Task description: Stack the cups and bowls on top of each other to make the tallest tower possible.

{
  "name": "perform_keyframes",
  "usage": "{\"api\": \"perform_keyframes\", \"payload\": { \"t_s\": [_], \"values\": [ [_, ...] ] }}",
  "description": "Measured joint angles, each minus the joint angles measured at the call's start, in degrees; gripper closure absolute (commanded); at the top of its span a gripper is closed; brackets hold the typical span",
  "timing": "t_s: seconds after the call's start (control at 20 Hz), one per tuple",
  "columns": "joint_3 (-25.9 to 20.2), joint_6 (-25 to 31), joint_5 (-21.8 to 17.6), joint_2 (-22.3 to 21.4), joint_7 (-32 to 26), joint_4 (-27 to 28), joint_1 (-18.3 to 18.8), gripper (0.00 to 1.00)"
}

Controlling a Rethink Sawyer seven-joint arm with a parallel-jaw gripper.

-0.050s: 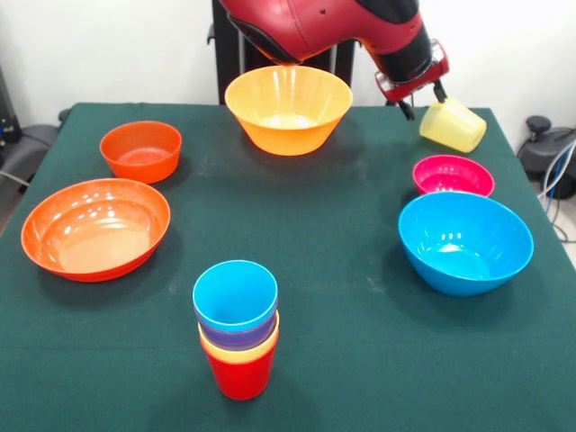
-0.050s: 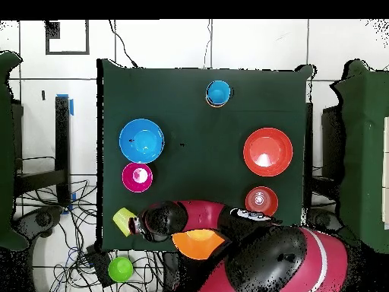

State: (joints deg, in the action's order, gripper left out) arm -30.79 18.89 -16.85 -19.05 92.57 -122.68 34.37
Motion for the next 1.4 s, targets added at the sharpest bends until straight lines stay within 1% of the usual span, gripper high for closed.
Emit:
{"api": "perform_keyframes", "payload": {
  "t_s": [1.0,1.4],
  "values": [
    [0.0,0.0,0.0,1.2,0.0,0.0,0.5,0.00],
    [0.0,0.0,0.0,1.2,0.0,-1.1,1.1,0.00]
  ]
}}
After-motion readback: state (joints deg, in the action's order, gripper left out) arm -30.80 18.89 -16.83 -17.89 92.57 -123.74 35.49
